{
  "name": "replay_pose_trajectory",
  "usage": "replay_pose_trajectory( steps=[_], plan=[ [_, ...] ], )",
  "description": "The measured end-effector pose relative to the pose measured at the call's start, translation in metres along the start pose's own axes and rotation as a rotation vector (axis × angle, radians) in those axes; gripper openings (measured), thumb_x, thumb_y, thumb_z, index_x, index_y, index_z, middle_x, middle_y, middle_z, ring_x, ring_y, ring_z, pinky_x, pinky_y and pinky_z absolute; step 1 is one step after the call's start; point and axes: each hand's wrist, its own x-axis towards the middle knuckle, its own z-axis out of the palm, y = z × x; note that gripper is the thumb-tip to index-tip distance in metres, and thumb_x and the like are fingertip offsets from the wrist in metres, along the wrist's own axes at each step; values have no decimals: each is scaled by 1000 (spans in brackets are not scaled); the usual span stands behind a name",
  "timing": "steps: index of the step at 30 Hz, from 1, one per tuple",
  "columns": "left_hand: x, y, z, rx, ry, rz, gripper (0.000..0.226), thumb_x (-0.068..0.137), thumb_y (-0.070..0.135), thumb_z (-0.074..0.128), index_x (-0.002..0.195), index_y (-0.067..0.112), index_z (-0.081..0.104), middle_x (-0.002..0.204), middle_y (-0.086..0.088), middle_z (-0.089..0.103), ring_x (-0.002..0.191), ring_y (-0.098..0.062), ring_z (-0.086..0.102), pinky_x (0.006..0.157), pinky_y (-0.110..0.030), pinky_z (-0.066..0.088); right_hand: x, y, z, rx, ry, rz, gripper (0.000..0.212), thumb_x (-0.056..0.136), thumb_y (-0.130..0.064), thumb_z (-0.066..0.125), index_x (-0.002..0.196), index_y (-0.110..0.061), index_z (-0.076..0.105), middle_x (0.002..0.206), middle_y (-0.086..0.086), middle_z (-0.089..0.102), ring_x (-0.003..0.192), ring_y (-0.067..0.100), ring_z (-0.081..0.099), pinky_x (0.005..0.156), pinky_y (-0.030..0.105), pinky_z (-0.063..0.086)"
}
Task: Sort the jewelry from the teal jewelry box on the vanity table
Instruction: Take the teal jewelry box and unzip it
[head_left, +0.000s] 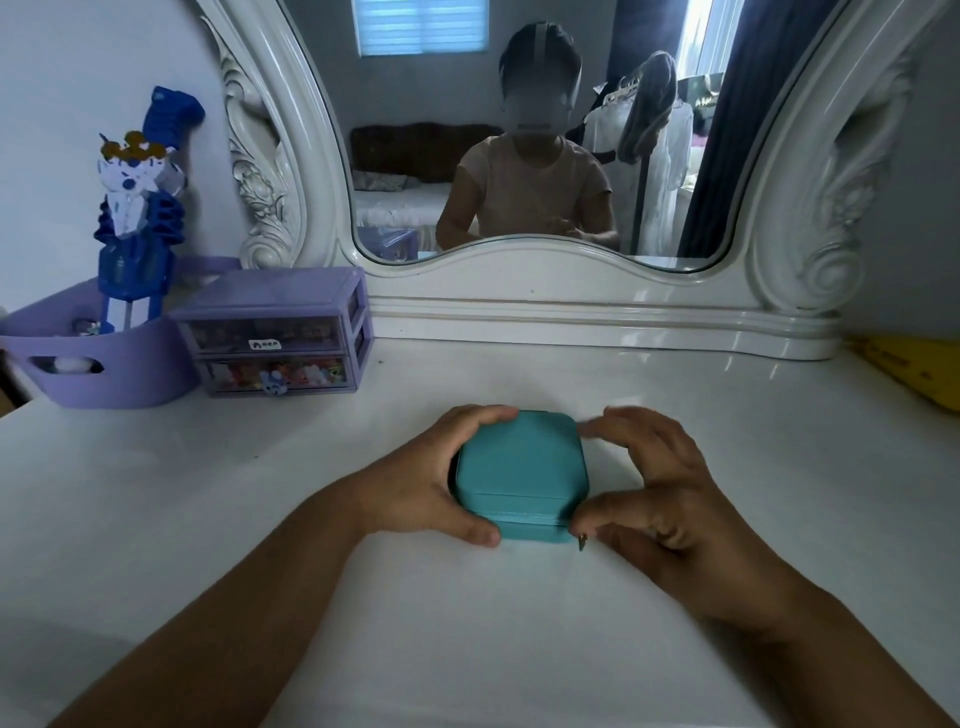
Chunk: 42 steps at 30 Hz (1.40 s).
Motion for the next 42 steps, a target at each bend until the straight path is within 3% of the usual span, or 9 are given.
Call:
replay_pose_trajectory(
  steps=[4, 8, 12, 17, 24, 28, 35, 39, 42],
  plan=[
    [0, -1, 1, -18, -1, -8, 99, 52, 24, 86, 130, 48, 29, 138, 18, 33, 127, 4, 34, 106, -18, 33, 1, -6, 2, 112, -112, 8, 12, 88, -23, 55, 87, -25, 66, 77, -9, 61, 70, 2, 54, 65, 18, 42],
    [0, -1, 2, -19, 2, -12, 98, 53, 22, 86, 127, 51, 28, 137, 21, 32, 126, 8, 33, 105, -13, 31, -1, -12, 1, 212, -170, 98, 10, 76, -9, 55, 74, -17, 60, 64, -8, 56, 55, 2, 48, 53, 12, 36],
    [0, 0, 2, -24, -8, -16, 98, 53, 24, 85, 126, 53, 27, 136, 21, 32, 125, 7, 34, 105, -14, 32, 0, -13, 5, 258, -71, 221, 16, 78, -21, 64, 67, -17, 53, 61, -3, 56, 54, 12, 49, 50, 18, 38],
    [-1, 4, -2, -55, -34, -9, 98, 52, 23, 85, 131, 44, 31, 138, 13, 35, 127, 0, 37, 109, -26, 35, 1, -9, 3, 300, -86, 358, 26, 82, -9, 63, 74, -20, 42, 63, 0, 54, 54, 8, 43, 51, 13, 35],
    [-5, 10, 5, -157, -218, 18, 98, 56, 4, 84, 136, 32, 33, 139, 4, 36, 127, -10, 41, 104, -27, 40, 2, 13, -7, 259, -34, 556, 19, 83, -8, 64, 81, -22, 50, 71, 1, 65, 69, 8, 58, 60, 8, 44],
    [-8, 15, 11, -172, -313, 66, 98, 57, 1, 83, 136, 31, 34, 141, 3, 33, 131, -15, 38, 106, -31, 39, 4, 20, -10, 314, 56, 642, 18, 80, -5, 66, 75, -19, 55, 71, -1, 65, 63, 1, 58, 59, 9, 45],
    [-7, 19, 14, -202, -359, 87, 98, 58, -5, 82, 137, 28, 33, 143, 7, 30, 133, -10, 35, 106, -23, 35, -3, 19, -17, 467, -217, 567, 43, 80, 10, 51, 89, -27, 72, 91, -6, 71, 82, 13, 65, 74, 28, 50],
    [-7, 18, 13, -216, -356, 81, 98, 58, -4, 82, 135, 34, 35, 140, 15, 34, 132, -11, 36, 105, -22, 36, -5, 17, -19, 594, -316, 586, 25, 67, -13, 60, 89, -21, 70, 86, 3, 67, 73, 16, 58, 68, 31, 47],
    [-7, 16, 12, -221, -345, 69, 98, 58, -5, 82, 136, 32, 35, 138, 16, 36, 131, -8, 38, 103, -20, 36, -7, 18, -17, 518, -265, 553, 15, 74, -8, 69, 79, -22, 69, 83, 2, 64, 66, 10, 55, 63, 29, 47]
  ],
)
